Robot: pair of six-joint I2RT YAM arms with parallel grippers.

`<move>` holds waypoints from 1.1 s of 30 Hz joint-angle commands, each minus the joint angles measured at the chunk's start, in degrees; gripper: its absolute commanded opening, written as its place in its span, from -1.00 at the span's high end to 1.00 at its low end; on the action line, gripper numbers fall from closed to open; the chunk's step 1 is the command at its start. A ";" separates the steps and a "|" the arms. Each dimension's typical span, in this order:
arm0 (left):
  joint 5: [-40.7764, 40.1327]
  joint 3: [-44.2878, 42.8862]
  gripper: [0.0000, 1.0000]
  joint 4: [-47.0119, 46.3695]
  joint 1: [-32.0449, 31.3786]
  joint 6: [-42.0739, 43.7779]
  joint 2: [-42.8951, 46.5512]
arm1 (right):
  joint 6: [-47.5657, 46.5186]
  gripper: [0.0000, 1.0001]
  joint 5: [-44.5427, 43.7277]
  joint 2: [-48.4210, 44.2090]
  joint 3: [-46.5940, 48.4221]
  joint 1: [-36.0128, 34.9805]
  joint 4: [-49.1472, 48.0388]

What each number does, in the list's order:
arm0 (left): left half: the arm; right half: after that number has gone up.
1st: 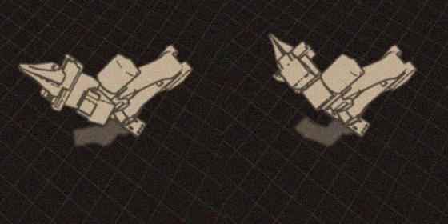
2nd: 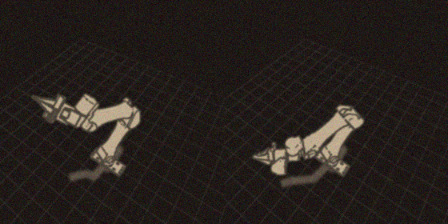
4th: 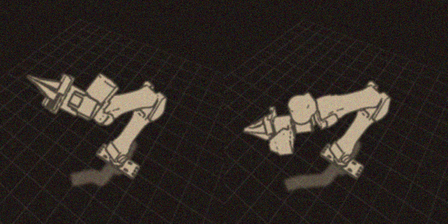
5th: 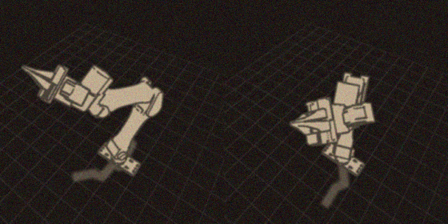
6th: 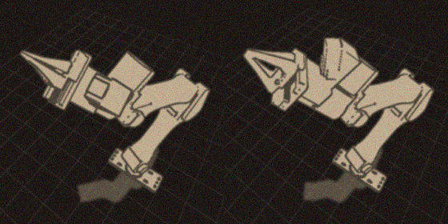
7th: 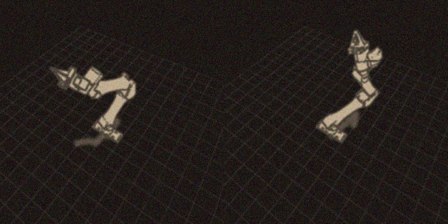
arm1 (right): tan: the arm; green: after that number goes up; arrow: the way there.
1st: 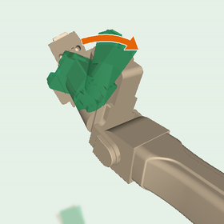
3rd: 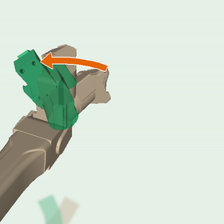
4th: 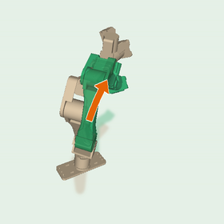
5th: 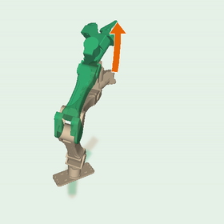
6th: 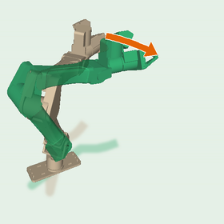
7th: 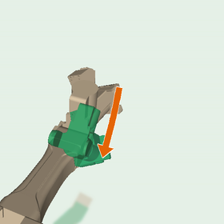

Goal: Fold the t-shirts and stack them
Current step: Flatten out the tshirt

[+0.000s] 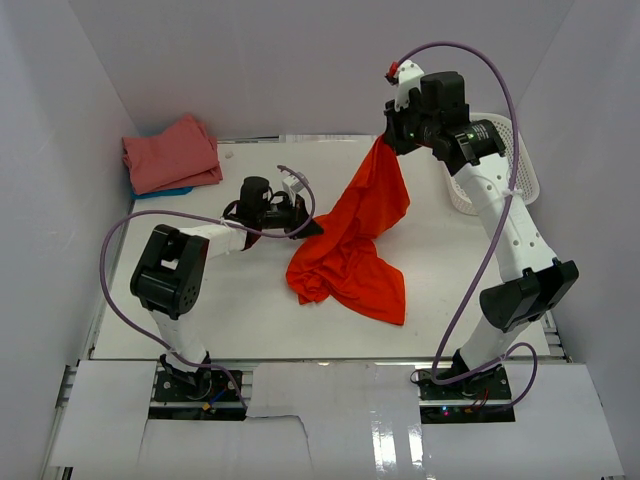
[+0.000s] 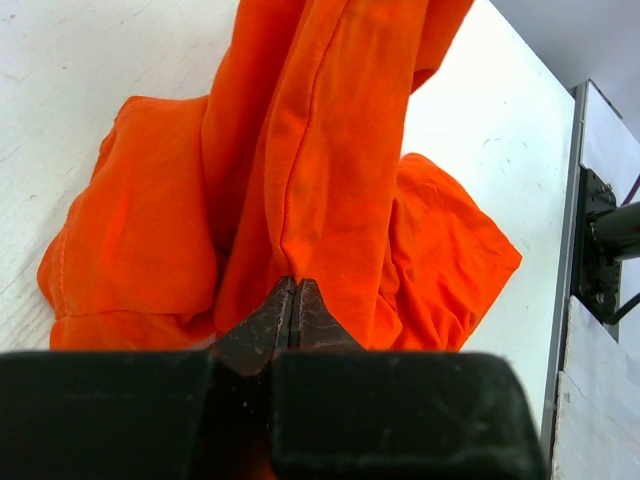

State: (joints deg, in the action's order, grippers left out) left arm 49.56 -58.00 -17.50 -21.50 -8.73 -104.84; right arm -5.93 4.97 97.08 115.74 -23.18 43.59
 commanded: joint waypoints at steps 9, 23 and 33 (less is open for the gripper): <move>-5.17 -18.18 1.00 24.41 0.40 4.14 3.50 | 3.03 0.85 -1.02 -0.57 2.56 1.21 -0.70; -17.55 -28.23 1.00 46.14 0.14 3.99 29.13 | 5.49 0.85 3.11 -16.46 6.76 -0.20 6.23; -19.33 -24.71 1.00 52.82 -1.00 -0.58 50.04 | 11.73 0.85 11.72 -37.02 0.74 -0.37 3.27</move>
State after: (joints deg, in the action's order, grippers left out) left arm 31.18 -84.31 31.86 -22.04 -7.01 -60.73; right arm 2.59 12.27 65.14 121.36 -23.38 50.63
